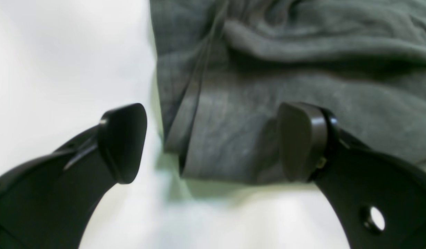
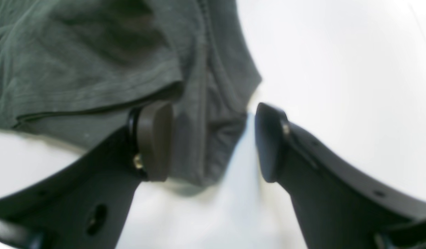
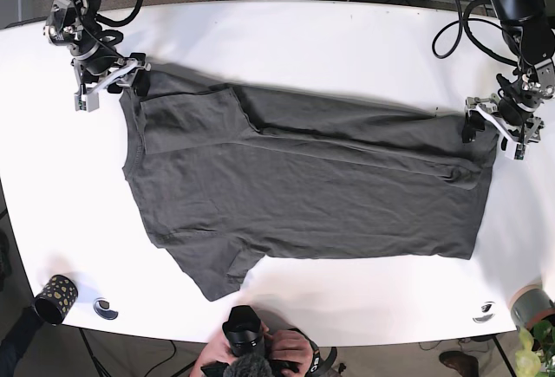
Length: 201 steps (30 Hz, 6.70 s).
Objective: Fold the T-shirt properly
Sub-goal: 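Lay the shoulder edge down and open both grippers, then move both grippers to the shirt's hem corners and grasp them, then lift the hem and fold it over toward the shoulder edge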
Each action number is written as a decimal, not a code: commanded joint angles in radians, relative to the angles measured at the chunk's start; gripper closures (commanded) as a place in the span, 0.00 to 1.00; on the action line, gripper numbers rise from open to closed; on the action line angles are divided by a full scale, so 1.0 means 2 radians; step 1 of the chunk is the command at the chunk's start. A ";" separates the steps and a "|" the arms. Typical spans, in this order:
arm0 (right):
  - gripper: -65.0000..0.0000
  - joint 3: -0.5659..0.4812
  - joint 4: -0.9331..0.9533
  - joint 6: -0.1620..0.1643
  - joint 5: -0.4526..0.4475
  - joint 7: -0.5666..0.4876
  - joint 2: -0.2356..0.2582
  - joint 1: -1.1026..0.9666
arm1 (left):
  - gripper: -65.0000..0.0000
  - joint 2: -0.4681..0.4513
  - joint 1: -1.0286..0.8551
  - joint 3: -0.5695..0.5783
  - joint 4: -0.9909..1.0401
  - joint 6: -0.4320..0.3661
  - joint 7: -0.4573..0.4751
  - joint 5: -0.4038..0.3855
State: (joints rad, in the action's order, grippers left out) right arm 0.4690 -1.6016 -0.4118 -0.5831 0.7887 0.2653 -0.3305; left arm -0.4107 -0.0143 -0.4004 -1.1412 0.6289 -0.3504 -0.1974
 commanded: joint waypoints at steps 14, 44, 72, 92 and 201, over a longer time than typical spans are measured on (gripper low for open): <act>1.00 -0.003 -0.014 -0.005 0.057 0.005 -0.024 0.012 | 0.98 -0.012 -0.008 -0.004 -0.017 0.001 0.006 -0.008; 1.00 0.040 -0.117 -0.043 0.050 0.007 -0.013 -0.144 | 0.82 0.023 -0.220 -0.164 -0.215 0.035 -0.083 -0.006; 0.36 0.069 -0.155 -0.045 0.054 0.010 -0.050 -0.047 | 0.18 0.066 -0.141 -0.159 -0.270 0.035 -0.083 -0.014; 0.36 -0.024 0.052 -0.039 0.056 0.008 0.006 0.183 | 0.18 0.046 0.074 -0.116 -0.098 0.035 -0.113 0.063; 1.00 -0.193 0.315 -0.043 0.056 -0.122 0.022 0.367 | 1.00 0.030 0.204 -0.060 0.169 0.035 -0.091 0.057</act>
State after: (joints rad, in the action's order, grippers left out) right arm 0.0772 -0.9226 -0.4942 -0.4545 0.5644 0.2813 0.3725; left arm -0.3408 0.3809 -0.5190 -0.7635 0.6899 -0.5045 -0.1009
